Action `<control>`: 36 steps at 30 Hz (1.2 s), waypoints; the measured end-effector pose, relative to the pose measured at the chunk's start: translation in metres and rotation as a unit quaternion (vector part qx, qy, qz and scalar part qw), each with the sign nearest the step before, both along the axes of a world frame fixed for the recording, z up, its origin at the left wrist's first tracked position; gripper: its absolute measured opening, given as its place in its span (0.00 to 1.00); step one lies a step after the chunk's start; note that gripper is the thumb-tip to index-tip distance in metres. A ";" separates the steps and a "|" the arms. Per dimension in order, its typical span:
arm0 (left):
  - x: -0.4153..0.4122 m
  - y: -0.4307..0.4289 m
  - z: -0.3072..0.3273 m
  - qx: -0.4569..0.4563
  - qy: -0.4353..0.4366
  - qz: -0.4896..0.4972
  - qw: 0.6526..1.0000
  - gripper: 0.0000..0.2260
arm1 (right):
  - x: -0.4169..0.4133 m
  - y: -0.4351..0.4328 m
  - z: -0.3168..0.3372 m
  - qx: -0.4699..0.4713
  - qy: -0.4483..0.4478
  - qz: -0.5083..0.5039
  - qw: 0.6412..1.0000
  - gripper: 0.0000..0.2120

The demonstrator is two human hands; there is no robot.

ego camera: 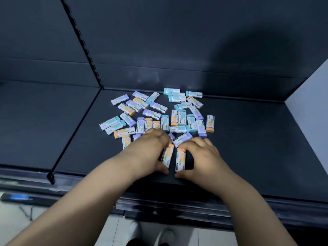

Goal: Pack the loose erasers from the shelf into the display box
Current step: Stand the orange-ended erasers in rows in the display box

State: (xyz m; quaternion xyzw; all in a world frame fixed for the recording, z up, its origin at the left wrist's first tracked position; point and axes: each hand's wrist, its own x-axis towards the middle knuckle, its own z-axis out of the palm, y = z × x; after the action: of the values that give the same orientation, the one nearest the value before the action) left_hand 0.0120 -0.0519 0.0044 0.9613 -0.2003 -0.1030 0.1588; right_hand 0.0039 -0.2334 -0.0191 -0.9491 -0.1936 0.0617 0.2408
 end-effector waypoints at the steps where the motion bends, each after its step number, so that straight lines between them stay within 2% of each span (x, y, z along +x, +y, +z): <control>1: -0.003 0.002 0.001 -0.020 -0.009 0.017 1.000 0.32 | 0.000 0.002 0.002 0.008 -0.010 0.001 1.000 0.32; 11: -0.041 0.073 0.014 -0.147 -0.073 0.088 0.983 0.34 | -0.015 0.065 0.035 0.078 -0.063 0.034 0.994 0.34; 18: -0.063 0.187 0.026 -0.113 -0.125 0.065 0.984 0.34 | -0.038 0.176 0.042 0.070 -0.090 0.018 0.993 0.34; 22: -0.080 0.273 0.028 -0.077 -0.157 0.058 0.983 0.38 | -0.053 0.269 0.041 0.064 -0.100 0.025 0.993 0.34; 26: -0.089 0.338 0.032 -0.048 -0.167 0.057 0.983 0.34 | -0.061 0.340 0.044 0.047 -0.121 0.037 0.991 0.33; 36: -0.070 0.402 0.043 -0.066 -0.172 0.078 0.980 0.32 | -0.032 0.405 0.056 0.053 -0.123 0.067 0.989 0.33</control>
State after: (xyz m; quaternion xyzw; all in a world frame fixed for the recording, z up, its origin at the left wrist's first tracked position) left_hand -0.0581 0.3497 0.0477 0.9648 -0.1556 0.0896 0.1923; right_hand -0.0282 0.1719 0.0371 -0.9201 -0.2880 -0.0495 0.2609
